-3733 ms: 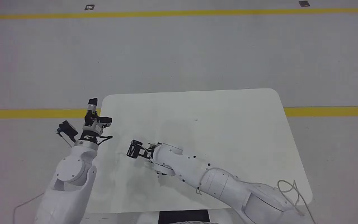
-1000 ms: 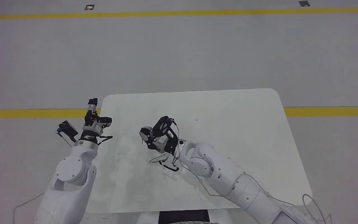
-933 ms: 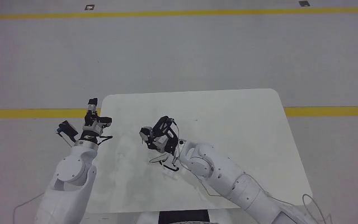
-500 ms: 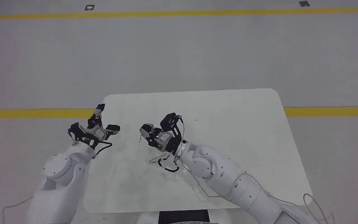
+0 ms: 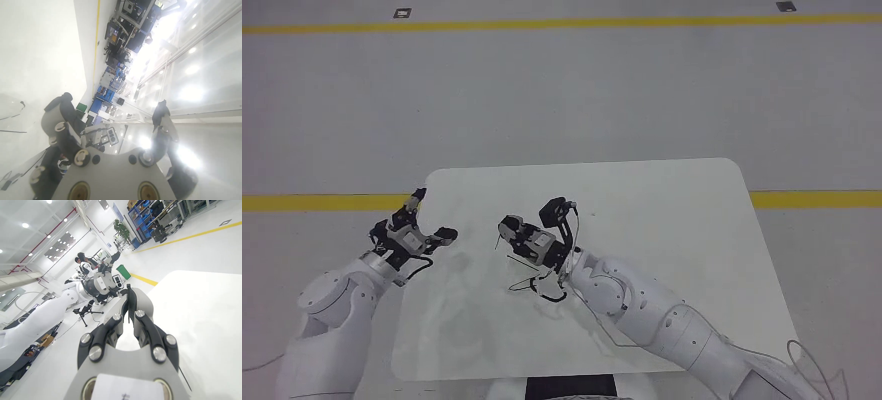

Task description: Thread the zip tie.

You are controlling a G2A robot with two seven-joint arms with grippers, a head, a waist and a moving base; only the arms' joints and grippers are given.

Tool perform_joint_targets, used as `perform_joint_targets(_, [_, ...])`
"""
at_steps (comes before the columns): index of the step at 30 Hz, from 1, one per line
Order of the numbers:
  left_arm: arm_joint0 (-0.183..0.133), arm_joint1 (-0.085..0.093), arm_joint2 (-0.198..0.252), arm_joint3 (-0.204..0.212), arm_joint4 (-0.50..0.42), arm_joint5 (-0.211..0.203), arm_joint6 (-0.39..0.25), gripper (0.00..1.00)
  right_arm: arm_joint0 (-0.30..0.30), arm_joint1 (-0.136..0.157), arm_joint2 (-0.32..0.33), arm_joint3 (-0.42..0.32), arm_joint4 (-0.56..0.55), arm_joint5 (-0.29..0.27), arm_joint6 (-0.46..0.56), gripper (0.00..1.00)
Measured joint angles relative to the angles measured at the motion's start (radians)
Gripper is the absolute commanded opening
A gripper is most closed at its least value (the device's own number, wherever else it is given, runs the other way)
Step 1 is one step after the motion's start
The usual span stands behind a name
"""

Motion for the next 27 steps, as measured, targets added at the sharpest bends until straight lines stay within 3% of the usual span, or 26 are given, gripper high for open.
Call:
perform_joint_targets(3, [-0.017,0.013,0.025,0.071,-0.071,0.003,-0.154,1.00,-0.010,-0.002,-0.001,-0.019,0.061,0.000,-0.001,0.00])
perform_joint_targets(6, [-0.051,0.038,0.052,0.152,-0.090,0.001,-0.341,1.00,-0.004,0.001,-0.013,-0.032,0.141,0.000,-0.013,0.00])
perform_joint_targets(9, [-0.099,0.065,0.091,0.267,-0.120,0.001,-0.532,1.00,0.008,0.006,-0.026,-0.042,0.258,0.000,-0.008,0.00])
perform_joint_targets(11, [-0.127,0.077,0.116,0.319,-0.145,0.001,-0.599,1.00,0.013,0.007,-0.029,-0.044,0.333,0.000,0.006,0.00])
perform_joint_targets(13, [-0.149,0.087,0.139,0.346,-0.164,0.001,-0.672,1.00,0.015,0.007,-0.027,-0.049,0.423,0.000,0.033,0.00])
perform_joint_targets(21, [-0.148,0.087,0.141,0.346,-0.165,0.001,-0.673,1.00,0.015,0.007,-0.025,-0.049,0.442,0.000,0.040,0.00])
perform_joint_targets(24, [-0.146,0.087,0.177,0.358,-0.211,0.001,-0.676,1.00,0.002,0.006,-0.014,-0.054,0.434,0.000,0.036,0.00])
perform_joint_targets(27, [-0.156,0.097,0.240,0.392,-0.275,0.001,-0.749,1.00,-0.010,0.000,-0.003,-0.055,0.431,0.000,0.017,0.00])
